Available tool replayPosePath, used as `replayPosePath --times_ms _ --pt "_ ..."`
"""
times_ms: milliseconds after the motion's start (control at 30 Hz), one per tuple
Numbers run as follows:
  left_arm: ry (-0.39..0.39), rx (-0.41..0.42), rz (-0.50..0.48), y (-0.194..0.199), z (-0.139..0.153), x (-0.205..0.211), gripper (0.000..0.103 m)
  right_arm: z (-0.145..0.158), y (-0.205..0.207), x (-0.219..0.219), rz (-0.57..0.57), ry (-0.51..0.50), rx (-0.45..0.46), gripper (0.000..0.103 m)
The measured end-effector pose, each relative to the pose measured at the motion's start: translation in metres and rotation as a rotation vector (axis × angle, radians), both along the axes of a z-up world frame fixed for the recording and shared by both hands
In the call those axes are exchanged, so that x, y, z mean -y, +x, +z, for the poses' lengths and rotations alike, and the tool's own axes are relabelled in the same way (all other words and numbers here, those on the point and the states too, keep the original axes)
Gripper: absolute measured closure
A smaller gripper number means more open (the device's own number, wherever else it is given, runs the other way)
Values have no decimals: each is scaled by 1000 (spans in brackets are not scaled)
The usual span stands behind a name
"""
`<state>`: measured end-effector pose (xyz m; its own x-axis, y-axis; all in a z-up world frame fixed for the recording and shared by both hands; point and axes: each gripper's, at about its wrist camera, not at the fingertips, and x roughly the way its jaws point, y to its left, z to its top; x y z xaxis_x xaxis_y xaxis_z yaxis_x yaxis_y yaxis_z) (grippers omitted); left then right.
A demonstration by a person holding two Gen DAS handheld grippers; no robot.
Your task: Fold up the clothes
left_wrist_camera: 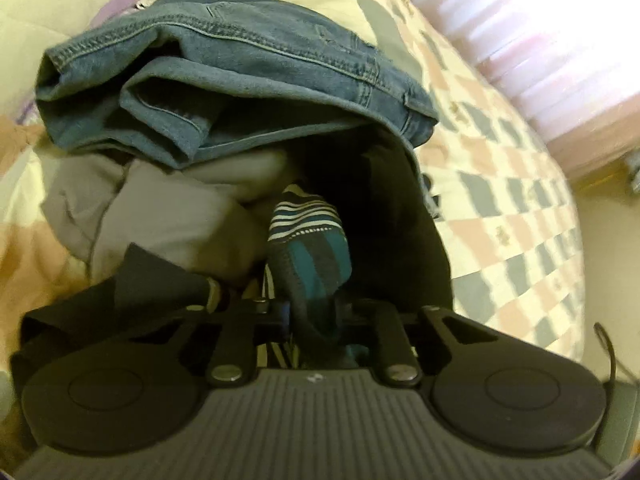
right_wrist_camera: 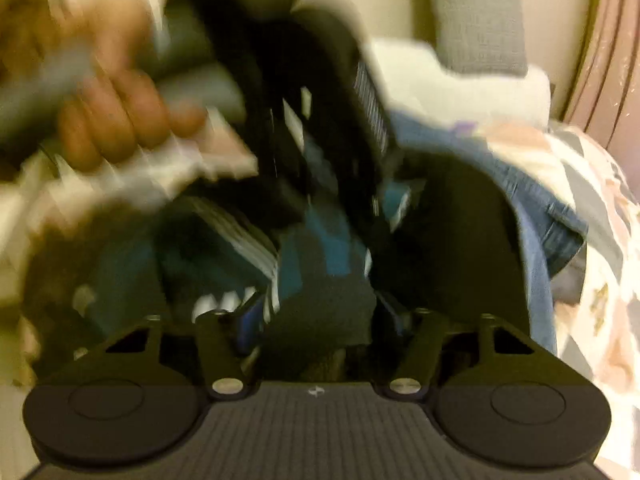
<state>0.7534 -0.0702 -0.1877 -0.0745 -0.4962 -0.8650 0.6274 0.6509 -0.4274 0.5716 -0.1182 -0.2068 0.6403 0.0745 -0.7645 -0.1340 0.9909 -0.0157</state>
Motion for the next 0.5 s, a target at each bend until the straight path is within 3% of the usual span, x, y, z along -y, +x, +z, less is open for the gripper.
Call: replayPosePath --times_ms 33,67,200,333,500 --pt "8 15 0 -3 1 -1 91 -6 7 0 -16 12 -20 74" --pt "14 24 7 -5 2 -3 92 -11 12 0 -25 25 -37 79" --pt "-30 29 11 -21 17 -19 93 -7 -3 -6 -18 226 -47 83" --pt "-133 42 42 -53 45 -39 94 14 -38 15 -95 541 5 84" --pt "-236 106 53 -102 99 -57 94 49 -88 12 -56 706 121 84"
